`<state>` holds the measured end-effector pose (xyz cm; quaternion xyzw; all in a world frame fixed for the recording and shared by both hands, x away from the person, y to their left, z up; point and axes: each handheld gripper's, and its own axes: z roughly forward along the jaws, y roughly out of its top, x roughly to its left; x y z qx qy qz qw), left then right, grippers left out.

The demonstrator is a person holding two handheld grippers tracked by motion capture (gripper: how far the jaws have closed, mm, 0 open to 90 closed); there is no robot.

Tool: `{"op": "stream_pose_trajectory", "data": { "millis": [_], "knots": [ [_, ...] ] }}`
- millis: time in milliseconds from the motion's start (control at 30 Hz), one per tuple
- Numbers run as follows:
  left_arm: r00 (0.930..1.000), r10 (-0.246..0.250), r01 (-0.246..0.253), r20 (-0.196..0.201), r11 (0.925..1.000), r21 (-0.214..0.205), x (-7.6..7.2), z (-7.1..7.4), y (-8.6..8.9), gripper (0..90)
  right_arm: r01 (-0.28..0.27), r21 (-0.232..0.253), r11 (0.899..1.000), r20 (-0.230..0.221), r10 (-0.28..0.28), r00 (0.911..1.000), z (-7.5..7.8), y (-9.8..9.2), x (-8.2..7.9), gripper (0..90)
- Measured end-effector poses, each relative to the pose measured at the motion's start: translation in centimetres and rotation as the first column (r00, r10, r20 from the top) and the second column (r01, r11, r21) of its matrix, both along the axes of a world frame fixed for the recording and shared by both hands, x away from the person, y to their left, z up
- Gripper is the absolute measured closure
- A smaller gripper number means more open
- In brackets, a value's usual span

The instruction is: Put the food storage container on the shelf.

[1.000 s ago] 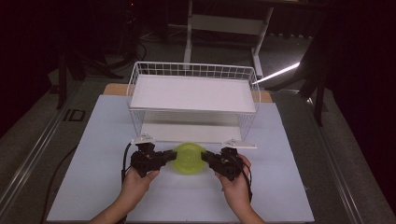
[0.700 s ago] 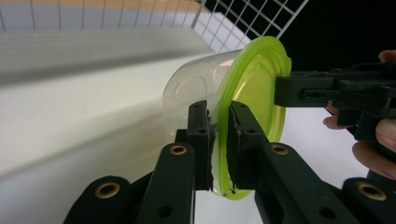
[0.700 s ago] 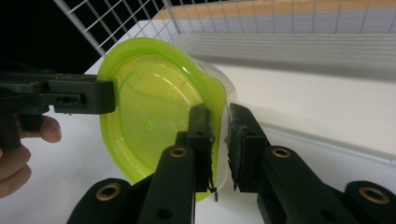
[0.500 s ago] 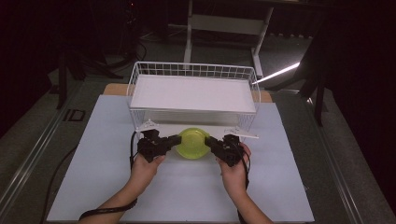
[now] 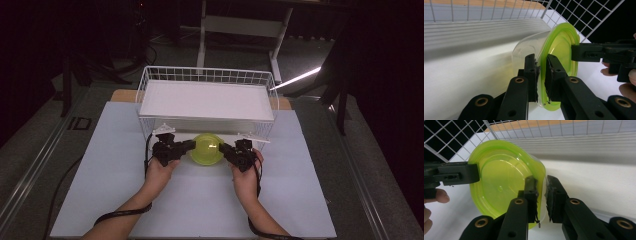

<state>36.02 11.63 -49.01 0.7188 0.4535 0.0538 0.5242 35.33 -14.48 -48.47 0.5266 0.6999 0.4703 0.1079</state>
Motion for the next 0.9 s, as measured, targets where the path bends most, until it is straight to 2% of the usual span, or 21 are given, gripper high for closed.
{"op": "stream_pose_trajectory", "data": {
  "millis": [100, 167, 267, 433, 500, 567, 633, 800, 867, 900],
  "knots": [
    [0.9999, -0.001, 0.001, -0.015, 1.0000, -0.003, 0.6, -0.5, 0.1, 81.4, 0.005, -0.004, 1.000, -0.007, -0.006, 1.0000, -0.3, 0.1, 0.4, 79.5],
    [0.9997, 0.006, -0.007, -0.024, 0.9996, -0.028, 0.8, -0.7, 0.2, 81.3, 0.009, -0.004, 1.000, -0.012, -0.009, 0.9999, -0.5, 0.2, 0.7, 79.5],
    [0.9996, 0.022, -0.022, -0.020, 0.9991, -0.036, 1.1, -0.9, 0.3, 80.6, 0.011, 0.001, 1.000, -0.003, -0.011, 0.9999, -0.3, 0.3, 0.9, 79.3],
    [0.9984, 0.047, -0.048, 0.031, 0.9987, 0.015, 1.5, -1.0, 0.0, 77.4, 0.031, 0.001, 1.000, 0.028, -0.031, 0.9991, -0.3, 0.7, 1.3, 77.9],
    [0.9970, 0.052, -0.055, 0.058, 0.9968, 0.058, 1.5, -0.9, -0.3, 75.7, 0.043, 0.010, 0.999, 0.024, -0.043, 0.9988, -0.4, 0.7, 1.5, 77.2],
    [0.9959, 0.061, -0.065, 0.067, 0.9954, 0.070, 1.6, -0.9, -0.5, 73.8, 0.058, 0.018, 0.998, 0.025, -0.059, 0.9980, -0.5, 0.6, 1.8, 76.7],
    [0.9945, 0.081, -0.085, 0.066, 0.9945, 0.061, 1.8, -0.9, -0.6, 72.8, 0.065, 0.021, 0.998, 0.024, -0.066, 0.9975, -0.5, 0.7, 2.1, 76.2],
    [0.9892, 0.123, -0.130, 0.080, 0.9881, 0.083, 2.0, -1.1, -0.8, 68.4, 0.090, 0.022, 0.996, 0.030, -0.091, 0.9954, -0.6, 1.0, 2.5, 75.2],
    [0.9885, 0.133, -0.138, 0.073, 0.9872, 0.079, 2.0, -1.2, -0.7, 61.5, 0.110, 0.005, 0.994, 0.043, -0.110, 0.9930, -0.6, 1.2, 2.7, 75.0],
    [0.9883, 0.132, -0.138, 0.076, 0.9876, 0.075, 2.0, -1.2, -0.6, 61.3, 0.112, 0.006, 0.994, 0.042, -0.112, 0.9928, -0.6, 1.3, 2.7, 75.0]
  ]
}}
